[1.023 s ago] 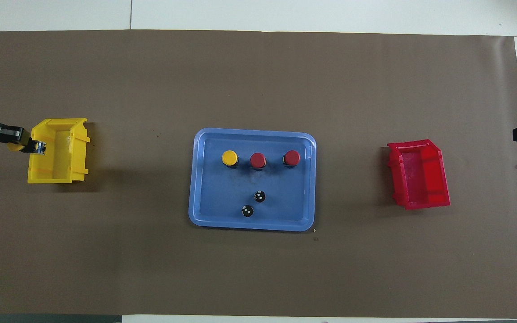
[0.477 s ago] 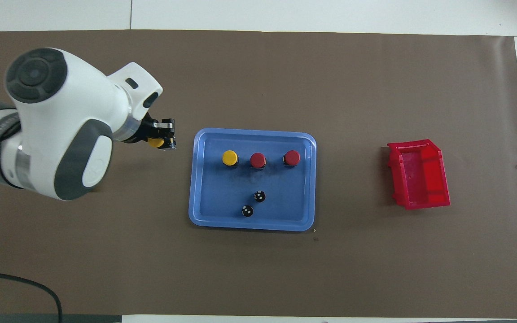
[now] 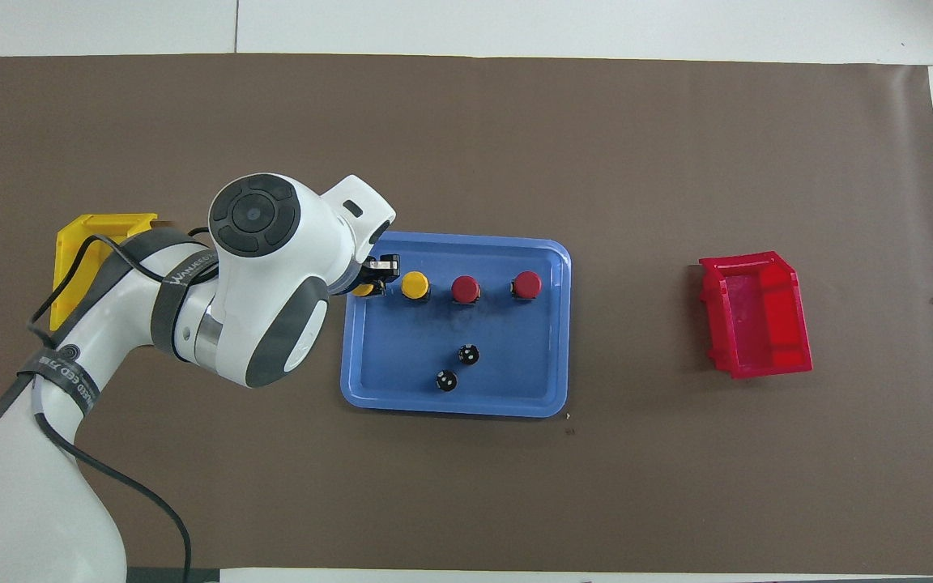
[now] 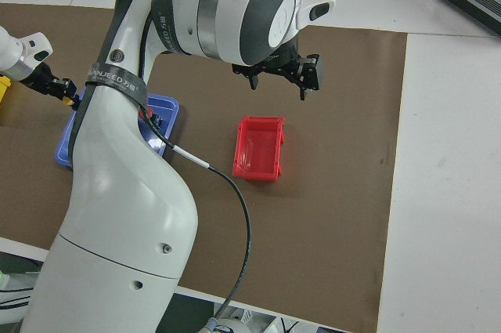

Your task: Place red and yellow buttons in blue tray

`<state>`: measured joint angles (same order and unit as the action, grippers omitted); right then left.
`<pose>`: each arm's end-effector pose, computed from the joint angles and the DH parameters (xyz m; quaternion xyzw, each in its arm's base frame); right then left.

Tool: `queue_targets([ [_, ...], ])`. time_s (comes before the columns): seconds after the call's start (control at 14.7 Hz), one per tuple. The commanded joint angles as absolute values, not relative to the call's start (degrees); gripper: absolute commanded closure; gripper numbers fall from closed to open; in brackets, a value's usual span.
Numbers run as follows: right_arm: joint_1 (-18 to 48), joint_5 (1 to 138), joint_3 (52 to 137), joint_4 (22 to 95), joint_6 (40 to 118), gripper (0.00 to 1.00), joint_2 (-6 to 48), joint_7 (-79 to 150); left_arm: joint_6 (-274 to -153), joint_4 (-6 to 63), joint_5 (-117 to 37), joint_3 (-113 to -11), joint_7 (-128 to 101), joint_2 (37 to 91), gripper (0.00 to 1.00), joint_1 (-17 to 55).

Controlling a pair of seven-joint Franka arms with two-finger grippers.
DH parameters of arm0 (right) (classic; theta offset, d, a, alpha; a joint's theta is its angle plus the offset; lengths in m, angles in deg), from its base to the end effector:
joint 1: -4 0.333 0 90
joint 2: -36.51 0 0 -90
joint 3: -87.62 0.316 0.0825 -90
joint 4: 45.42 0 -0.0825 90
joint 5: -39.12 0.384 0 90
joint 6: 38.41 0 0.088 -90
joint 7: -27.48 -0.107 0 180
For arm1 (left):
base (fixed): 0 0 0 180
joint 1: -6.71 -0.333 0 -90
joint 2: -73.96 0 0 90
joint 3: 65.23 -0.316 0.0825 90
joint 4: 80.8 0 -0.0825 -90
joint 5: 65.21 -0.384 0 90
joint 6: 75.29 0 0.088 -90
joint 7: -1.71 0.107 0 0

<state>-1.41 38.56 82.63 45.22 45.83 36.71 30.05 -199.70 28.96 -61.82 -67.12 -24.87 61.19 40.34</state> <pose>0.5328 -0.0990 0.6130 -0.9962 0.0684 0.0543 0.0014 0.5171 -0.3235 0.3821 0.9992 -0.0292 0.0042 0.0264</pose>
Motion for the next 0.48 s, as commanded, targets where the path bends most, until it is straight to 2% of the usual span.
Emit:
queue_targets([
  [0.0, -0.9, 38.2, 82.9, 47.0, 45.7, 0.00, 38.4, 30.1, -203.2, 31.9, -61.1, -68.1, -25.4, 61.6, 0.98, 41.6],
  [0.14, 1.3, 38.4, 82.9, 47.1, 45.7, 0.00, 38.4, 30.1, -204.3, 32.5, -61.1, -68.1, -25.4, 61.0, 0.98, 41.8],
  [0.2, 1.9, 38.4, 83.0, 47.1, 45.6, 0.00, 38.4, 30.1, -204.4, 32.4, -61.1, -68.1, -25.4, 60.9, 0.88, 41.8],
  [0.27, 3.0, 38.4, 83.0, 47.1, 45.6, 0.00, 38.4, 30.1, -204.1, 32.0, -61.1, -68.2, -25.4, 60.9, 0.61, 41.9],
  [0.34, 4.1, 38.5, 83.0, 47.1, 45.6, 0.00, 38.4, 30.1, -203.5, 31.6, -61.2, -68.2, -25.4, 60.8, 0.22, 41.9],
  [0.41, 4.9, 38.5, 83.0, 47.1, 45.7, 0.00, 38.4, 30.1, -202.4, 30.8, -61.2, -68.4, -25.4, 60.8, 0.10, 41.9],
])
